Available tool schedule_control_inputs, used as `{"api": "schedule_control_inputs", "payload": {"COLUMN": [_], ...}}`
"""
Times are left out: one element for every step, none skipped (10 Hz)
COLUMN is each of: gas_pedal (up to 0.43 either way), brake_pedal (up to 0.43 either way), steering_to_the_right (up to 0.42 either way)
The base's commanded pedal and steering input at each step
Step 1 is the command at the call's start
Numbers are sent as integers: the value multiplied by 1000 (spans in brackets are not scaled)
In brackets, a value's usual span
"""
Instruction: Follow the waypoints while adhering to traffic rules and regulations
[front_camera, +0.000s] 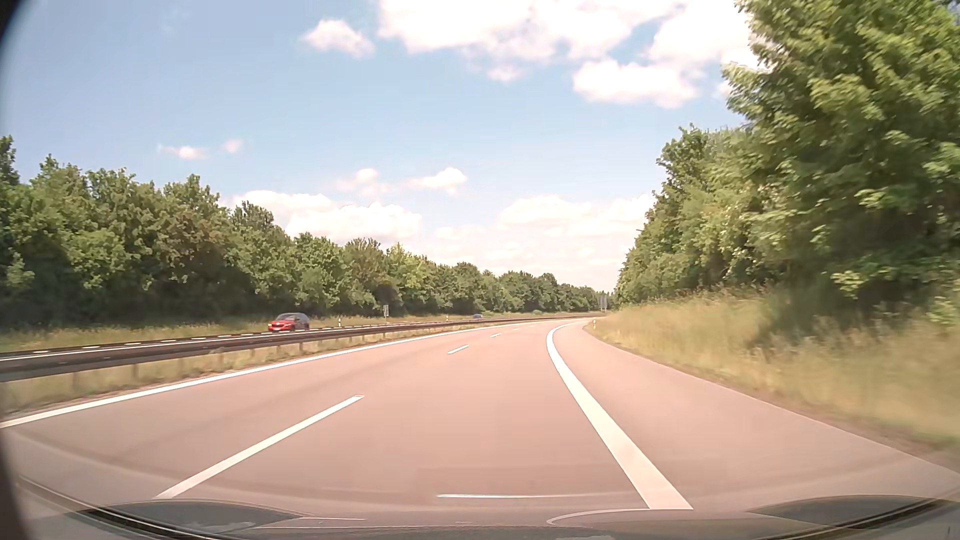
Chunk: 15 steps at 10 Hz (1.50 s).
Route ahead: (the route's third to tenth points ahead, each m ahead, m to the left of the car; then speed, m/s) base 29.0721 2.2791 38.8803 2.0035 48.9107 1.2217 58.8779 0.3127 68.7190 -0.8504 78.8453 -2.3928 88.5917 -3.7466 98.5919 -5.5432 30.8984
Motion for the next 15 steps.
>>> {"api": "schedule_control_inputs", "payload": {"gas_pedal": [280, 280, 280, 280, 280, 287, 287, 287, 287, 287, 287, 287, 287, 287, 287], "brake_pedal": [6, 12, 12, 6, 12, 12, 12, 6, 12, 12, 12, 12, 12, 12, 12], "steering_to_the_right": [12, 14, 15, 15, 14, 14, 14, 14, 14, 15, 15, 18, 19, 19, 19]}}
